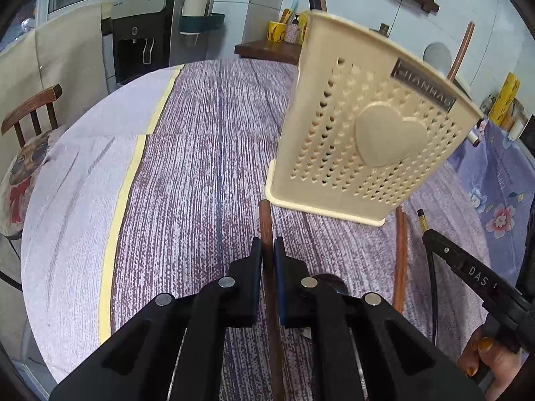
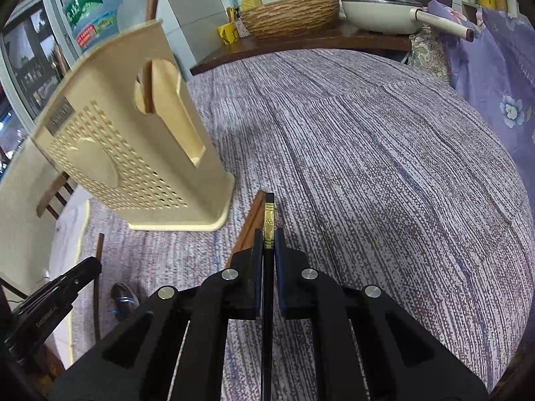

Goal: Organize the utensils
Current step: 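Lift both chopsticks and carry them above the basket with both tools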

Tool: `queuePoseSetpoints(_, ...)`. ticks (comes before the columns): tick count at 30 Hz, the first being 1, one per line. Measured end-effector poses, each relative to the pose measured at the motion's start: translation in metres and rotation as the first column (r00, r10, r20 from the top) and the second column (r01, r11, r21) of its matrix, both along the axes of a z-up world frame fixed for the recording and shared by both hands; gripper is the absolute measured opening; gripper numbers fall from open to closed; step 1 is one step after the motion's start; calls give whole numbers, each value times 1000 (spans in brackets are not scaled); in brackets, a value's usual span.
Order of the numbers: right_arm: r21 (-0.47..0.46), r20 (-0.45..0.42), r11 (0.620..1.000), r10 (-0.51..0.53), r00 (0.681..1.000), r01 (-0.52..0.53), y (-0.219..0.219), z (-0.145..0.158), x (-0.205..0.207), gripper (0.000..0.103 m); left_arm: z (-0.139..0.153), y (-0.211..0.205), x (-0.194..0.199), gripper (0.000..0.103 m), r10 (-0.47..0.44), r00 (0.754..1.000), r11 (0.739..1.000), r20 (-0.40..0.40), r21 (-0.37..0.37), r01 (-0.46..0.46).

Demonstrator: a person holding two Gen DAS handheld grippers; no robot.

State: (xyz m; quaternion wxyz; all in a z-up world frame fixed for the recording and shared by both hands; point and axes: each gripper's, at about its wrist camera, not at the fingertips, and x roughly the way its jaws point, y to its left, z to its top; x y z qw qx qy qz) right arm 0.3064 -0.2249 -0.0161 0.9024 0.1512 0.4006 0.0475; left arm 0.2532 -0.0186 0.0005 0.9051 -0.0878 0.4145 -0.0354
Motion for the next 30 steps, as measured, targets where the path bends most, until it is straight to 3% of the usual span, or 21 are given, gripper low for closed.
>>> queuePoseSetpoints(10,92,199,988,103,975,-123,-11,68,-41,8,55,9,-23,8,-44,988,996,150,-68,55)
queuePoseSetpoints(17,113,267,975,155,951,-190,-13,101,-70,8,93,13,-43,8,-75,966,992,248,-78,97)
queuePoseSetpoints(30,101,328,959,221,919,-266,-11,138,-88,8,113,26,-54,8,-90,948,990,304,-79,119)
